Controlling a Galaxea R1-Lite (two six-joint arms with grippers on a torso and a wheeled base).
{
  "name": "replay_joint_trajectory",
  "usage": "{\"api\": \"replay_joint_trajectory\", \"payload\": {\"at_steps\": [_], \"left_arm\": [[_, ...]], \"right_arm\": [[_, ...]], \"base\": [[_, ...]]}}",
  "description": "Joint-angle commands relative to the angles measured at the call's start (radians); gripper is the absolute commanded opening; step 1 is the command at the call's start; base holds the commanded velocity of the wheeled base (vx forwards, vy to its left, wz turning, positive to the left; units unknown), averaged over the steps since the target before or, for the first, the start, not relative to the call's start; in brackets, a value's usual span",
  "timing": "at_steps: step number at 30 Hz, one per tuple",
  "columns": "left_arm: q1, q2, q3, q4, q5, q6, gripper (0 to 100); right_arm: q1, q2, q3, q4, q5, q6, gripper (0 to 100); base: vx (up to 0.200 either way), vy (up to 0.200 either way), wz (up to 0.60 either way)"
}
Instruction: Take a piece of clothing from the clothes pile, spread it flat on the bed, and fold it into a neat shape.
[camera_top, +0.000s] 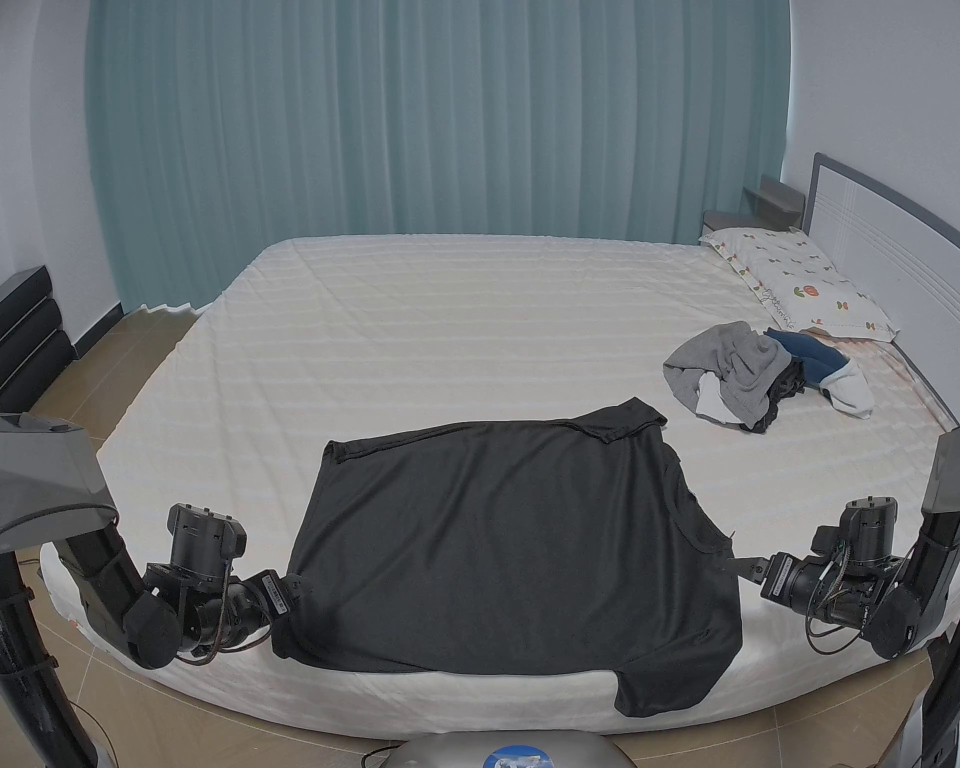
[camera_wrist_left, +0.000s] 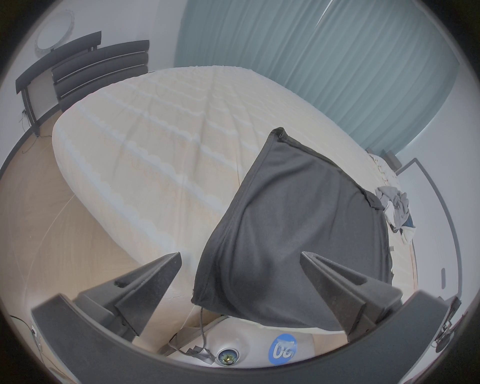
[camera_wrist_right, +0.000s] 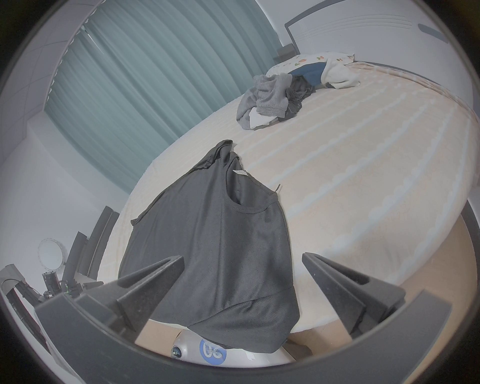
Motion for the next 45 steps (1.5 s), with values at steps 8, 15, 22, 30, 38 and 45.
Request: {"api": "replay_joint_trajectory", "payload": {"at_steps": [8, 15, 22, 30, 38, 45], "left_arm": [[0.022, 0.018, -0.016, -0.006, -0.007, 0.001, 100], [0.008, 0.03, -0.05, -0.008, -0.005, -0.065, 100], [-0.039, 0.033, -0.056, -0.008, 0.003, -0.097, 100], [-0.061, 0.047, -0.081, -0.006, 0.001, -0.16, 100], [-0.098, 0.048, -0.094, -0.002, 0.004, -0.206, 100], [-0.098, 0.048, -0.094, -0.005, 0.004, -0.208, 100]], "right_arm": [[0.006, 0.013, -0.014, -0.002, 0.001, 0.003, 100], [0.006, 0.023, -0.014, -0.005, 0.001, 0.003, 100], [0.006, 0.026, -0.013, -0.005, 0.001, 0.003, 100], [0.008, 0.026, -0.013, -0.005, 0.001, 0.003, 100], [0.008, 0.027, -0.013, -0.005, 0.001, 0.005, 100], [0.014, 0.027, -0.011, -0.006, 0.0, 0.005, 100]], "base": [[0.0, 0.15, 0.0], [0.0, 0.0, 0.0], [0.0, 0.0, 0.0], [0.0, 0.0, 0.0], [0.0, -0.2, 0.0], [0.0, -0.029, 0.0]]}}
